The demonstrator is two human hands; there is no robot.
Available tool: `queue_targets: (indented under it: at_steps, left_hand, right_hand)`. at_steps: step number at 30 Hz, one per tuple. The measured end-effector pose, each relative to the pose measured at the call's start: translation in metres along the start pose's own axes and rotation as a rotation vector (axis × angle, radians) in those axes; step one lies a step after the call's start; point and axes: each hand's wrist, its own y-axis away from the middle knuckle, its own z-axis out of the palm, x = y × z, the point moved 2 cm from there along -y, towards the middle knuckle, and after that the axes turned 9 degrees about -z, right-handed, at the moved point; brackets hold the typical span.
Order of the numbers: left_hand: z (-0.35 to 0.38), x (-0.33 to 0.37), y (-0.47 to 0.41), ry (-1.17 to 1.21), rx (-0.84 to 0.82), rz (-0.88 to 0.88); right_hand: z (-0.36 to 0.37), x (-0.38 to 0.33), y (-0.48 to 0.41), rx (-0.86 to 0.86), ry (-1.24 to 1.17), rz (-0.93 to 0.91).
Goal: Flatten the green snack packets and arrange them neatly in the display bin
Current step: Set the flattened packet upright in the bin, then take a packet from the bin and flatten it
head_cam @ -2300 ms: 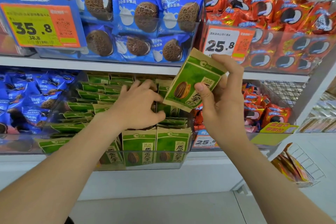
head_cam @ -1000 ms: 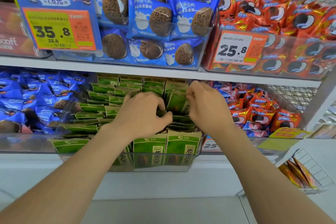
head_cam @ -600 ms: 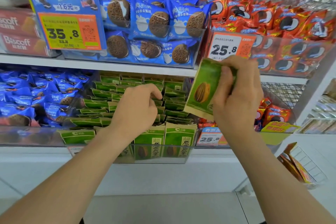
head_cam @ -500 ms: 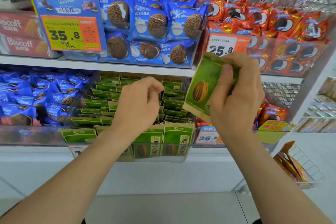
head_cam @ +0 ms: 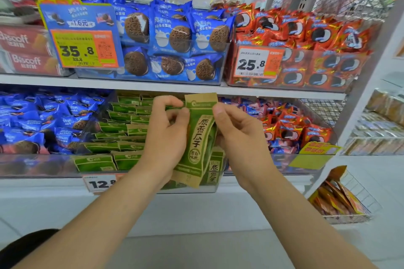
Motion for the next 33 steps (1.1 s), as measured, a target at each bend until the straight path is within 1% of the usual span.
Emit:
queue_targets:
  at_steps: [2, 3, 6, 8, 11, 13, 14, 16, 17, 19, 21, 24, 27, 29, 31, 33]
  left_hand:
    - [-0.001, 0.002, -0.002, -0.095, -0.015, 0.053]
    - [0.0, 0.003, -0.001, -0.098, -0.032, 0.042]
    - [0.005, 0.008, 0.004, 0.0, -0.13, -0.044]
    - [0.008, 0.009, 0.01, 0.007, -0.172, -0.041]
    - [0.011, 0.009, 0.015, -0.063, -0.172, 0.025]
    - [0.012, 0.008, 0.017, -0.162, -0.159, 0.104]
    - [0.012, 0.008, 0.018, -0.217, -0.154, 0.17]
    - [0.011, 0.008, 0.022, -0.31, -0.127, 0.308]
    - [0.01, 0.008, 0.024, -0.349, -0.12, 0.367]
    - [0.008, 0.009, 0.028, -0.405, -0.152, 0.434]
    - [0.006, 0.009, 0.027, -0.438, -0.197, 0.432]
    - [0.005, 0.009, 0.02, -0.458, -0.217, 0.396]
    - [0.007, 0.01, 0.018, -0.417, -0.219, 0.368]
    - [0.009, 0.009, 0.016, -0.356, -0.215, 0.328]
    - [0.01, 0.009, 0.015, -0.256, -0.2, 0.27]
    - [0.011, 0.009, 0.015, -0.159, -0.164, 0.215]
  right_hand:
    - [-0.001, 0.001, 0.002, 0.002, -0.104, 0.081]
    - [-0.001, 0.001, 0.003, -0.002, -0.168, 0.126]
    - [0.001, -0.002, 0.006, -0.015, -0.32, 0.228]
    - [0.002, -0.003, 0.008, 0.007, -0.342, 0.246]
    - [-0.002, -0.004, 0.009, 0.025, -0.264, 0.257]
    - [-0.004, -0.007, 0.01, 0.047, -0.169, 0.212]
    - [-0.006, -0.01, 0.01, 0.067, -0.07, 0.141]
    - [-0.009, -0.014, 0.008, 0.097, 0.196, -0.062]
    - [-0.01, -0.015, 0.007, 0.1, 0.275, -0.14]
    - [-0.012, -0.017, 0.006, 0.111, 0.281, -0.196]
    - [-0.012, -0.017, 0.006, 0.117, 0.216, -0.153]
    - [-0.01, -0.011, 0.01, 0.098, 0.123, -0.095]
    - [-0.013, -0.012, 0.009, 0.084, 0.197, -0.145]
    - [-0.015, -0.018, 0.01, 0.046, 0.267, -0.155]
    - [-0.015, -0.02, 0.013, -0.017, 0.309, -0.096]
    - [-0.014, -0.019, 0.017, -0.116, 0.336, 0.013]
